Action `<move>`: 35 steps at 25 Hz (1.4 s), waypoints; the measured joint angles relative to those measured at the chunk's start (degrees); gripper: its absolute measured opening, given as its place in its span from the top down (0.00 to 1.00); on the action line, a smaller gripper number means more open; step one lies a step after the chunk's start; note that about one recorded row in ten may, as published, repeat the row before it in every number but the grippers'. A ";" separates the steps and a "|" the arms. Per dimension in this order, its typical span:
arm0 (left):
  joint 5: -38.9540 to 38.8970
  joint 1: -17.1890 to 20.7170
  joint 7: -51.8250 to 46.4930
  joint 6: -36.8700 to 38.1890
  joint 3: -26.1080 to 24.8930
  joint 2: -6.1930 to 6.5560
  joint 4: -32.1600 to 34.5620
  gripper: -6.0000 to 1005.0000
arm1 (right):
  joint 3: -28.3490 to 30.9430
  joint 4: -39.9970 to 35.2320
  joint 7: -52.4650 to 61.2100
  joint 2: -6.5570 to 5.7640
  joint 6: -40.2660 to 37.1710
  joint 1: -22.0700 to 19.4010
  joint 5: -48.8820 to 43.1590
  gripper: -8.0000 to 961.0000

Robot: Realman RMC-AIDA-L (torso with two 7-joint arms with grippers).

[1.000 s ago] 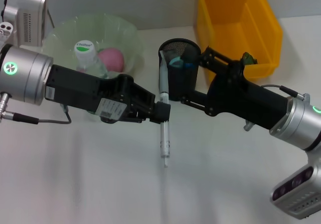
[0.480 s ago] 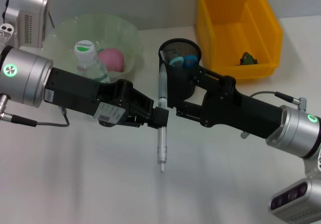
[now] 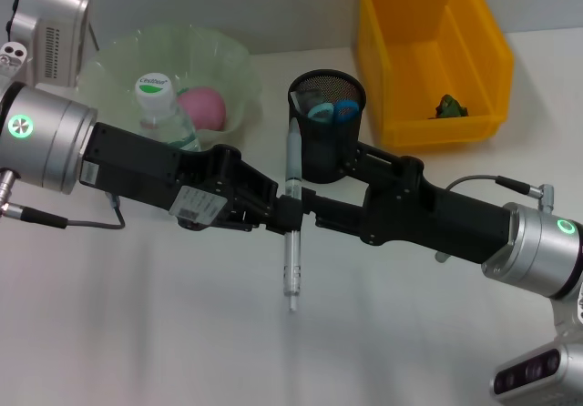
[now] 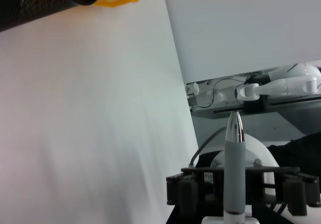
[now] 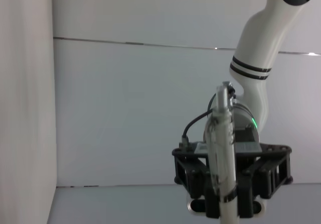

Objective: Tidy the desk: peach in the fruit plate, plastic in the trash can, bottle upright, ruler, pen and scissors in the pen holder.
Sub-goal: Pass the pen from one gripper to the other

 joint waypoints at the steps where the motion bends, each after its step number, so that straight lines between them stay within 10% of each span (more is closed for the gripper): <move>1: 0.06 -0.02 -0.15 -0.08 0.00 0.11 -0.18 0.84 | -0.24 0.08 -0.40 0.00 -0.10 0.00 0.00 0.37; 22: 1.52 -1.44 -0.17 -0.77 -0.11 0.03 -1.90 0.84 | -1.11 0.24 -0.95 0.00 0.49 0.30 0.00 0.38; 27: 1.54 -1.62 -0.12 -0.91 -0.09 0.21 -2.14 0.84 | -1.73 0.23 -1.07 0.07 0.67 0.33 0.01 0.59; 35: 1.54 -1.79 -0.12 -0.95 -0.09 0.35 -2.12 0.83 | -2.00 0.27 -1.48 0.09 0.71 0.35 0.01 0.60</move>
